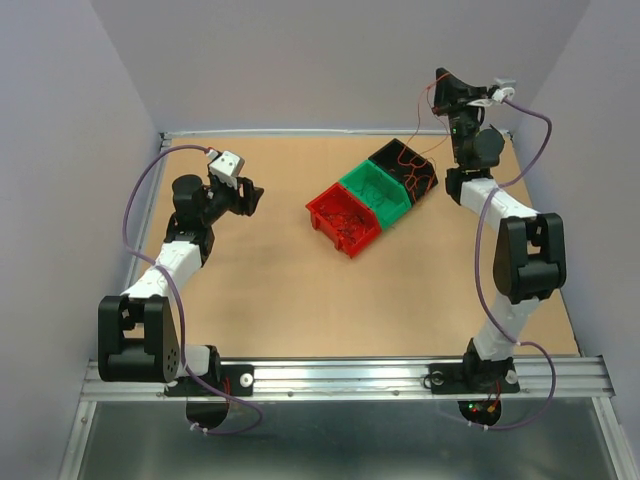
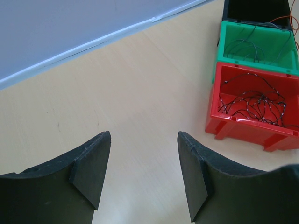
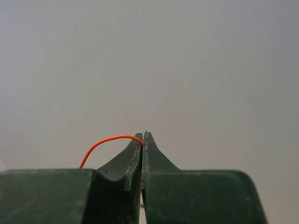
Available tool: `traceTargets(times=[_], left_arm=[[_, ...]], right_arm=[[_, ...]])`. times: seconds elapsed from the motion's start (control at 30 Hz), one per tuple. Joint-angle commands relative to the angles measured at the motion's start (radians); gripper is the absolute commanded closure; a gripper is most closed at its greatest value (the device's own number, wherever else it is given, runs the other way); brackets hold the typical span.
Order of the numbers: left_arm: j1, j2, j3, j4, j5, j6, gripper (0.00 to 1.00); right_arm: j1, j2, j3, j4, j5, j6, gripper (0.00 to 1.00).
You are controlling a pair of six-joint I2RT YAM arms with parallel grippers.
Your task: Untangle the cables
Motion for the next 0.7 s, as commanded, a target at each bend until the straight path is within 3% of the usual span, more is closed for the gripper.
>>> traceTargets(times=[0.0,0.23,0.4,0.67], left_arm=[[0.004,-0.013,0.048,0.032,0.023,0.009,0.3],[0.004,-0.012,0.048,0.03,0.023,0.008,0.3],[0.003,-0.012,0.049,0.03,0.023,0.008,0.3],[0.003,-0.009,0.049,0.03,0.021,0.009,0.3]], right_arm=[[-0.024,0.043,0.122,-0.047,-0.078,0.099,0.99],[-0.041,0.118,0.21,-0.107,-0.126,0.169,0.99],[-0.042,0.167,0.288,-0.154,-0.299,0.211,0.99],[-0.038,0.253,0.412,-0.22,-0.417,0.286,1.0]])
